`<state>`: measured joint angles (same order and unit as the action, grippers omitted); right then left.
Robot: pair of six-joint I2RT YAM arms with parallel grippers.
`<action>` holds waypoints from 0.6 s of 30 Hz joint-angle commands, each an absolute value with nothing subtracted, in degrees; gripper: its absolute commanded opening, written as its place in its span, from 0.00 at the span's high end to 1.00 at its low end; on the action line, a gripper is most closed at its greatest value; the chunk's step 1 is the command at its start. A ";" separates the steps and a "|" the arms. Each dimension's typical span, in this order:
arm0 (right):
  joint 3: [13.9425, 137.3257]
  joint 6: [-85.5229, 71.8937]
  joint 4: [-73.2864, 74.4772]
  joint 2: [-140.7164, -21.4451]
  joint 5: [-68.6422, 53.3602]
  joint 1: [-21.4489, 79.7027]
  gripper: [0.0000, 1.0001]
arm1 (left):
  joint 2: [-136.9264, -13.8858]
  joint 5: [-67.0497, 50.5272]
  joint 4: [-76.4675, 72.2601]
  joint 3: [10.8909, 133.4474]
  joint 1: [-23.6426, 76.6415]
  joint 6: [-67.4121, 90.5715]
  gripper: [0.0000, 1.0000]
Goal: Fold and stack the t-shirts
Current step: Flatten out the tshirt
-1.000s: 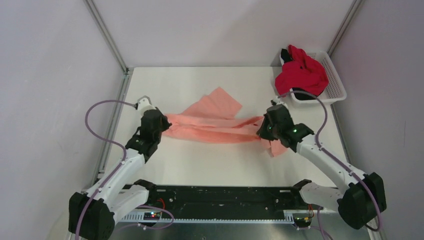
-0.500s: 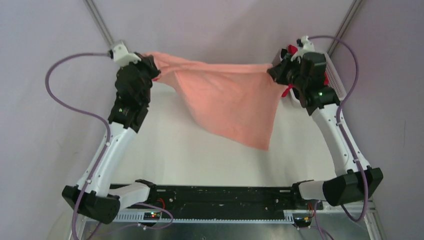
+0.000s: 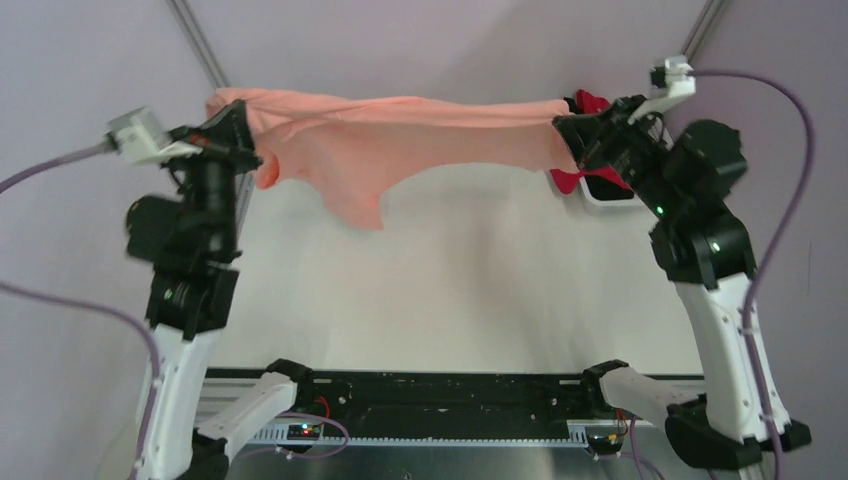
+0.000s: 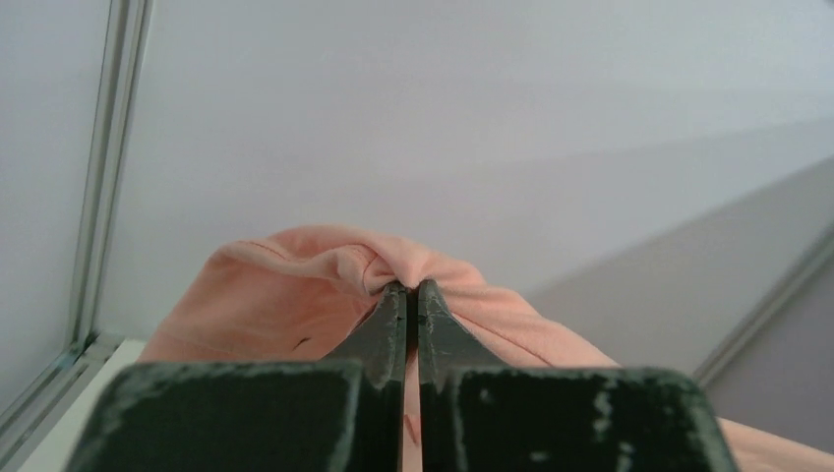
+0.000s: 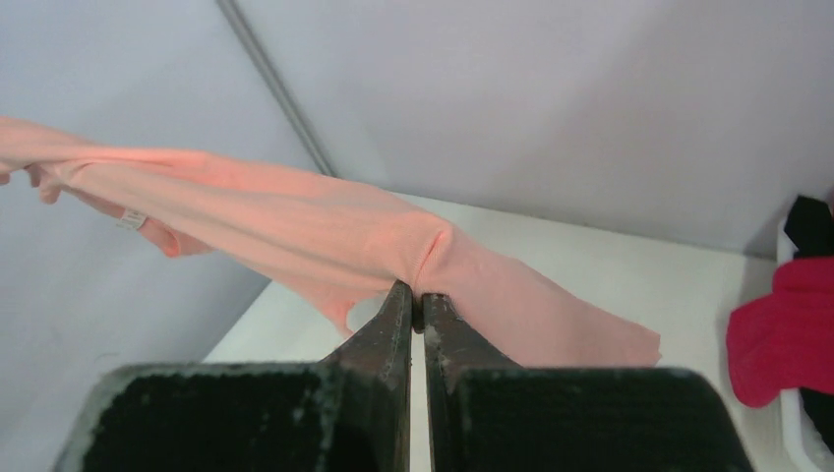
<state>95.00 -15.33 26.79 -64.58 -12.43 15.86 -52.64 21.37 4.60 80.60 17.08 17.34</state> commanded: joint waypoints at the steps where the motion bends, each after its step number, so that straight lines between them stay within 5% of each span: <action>1: 95.88 -12.58 28.47 -57.64 -8.61 19.21 1.00 | -44.74 15.35 3.39 79.53 16.44 16.79 1.00; 11: 95.54 -10.51 31.40 -53.19 -2.60 24.33 1.00 | -38.45 11.73 6.61 77.73 16.46 17.65 1.00; 18: 92.09 -8.79 26.54 -59.11 2.83 21.32 1.00 | -50.69 21.97 6.48 79.71 16.36 14.02 1.00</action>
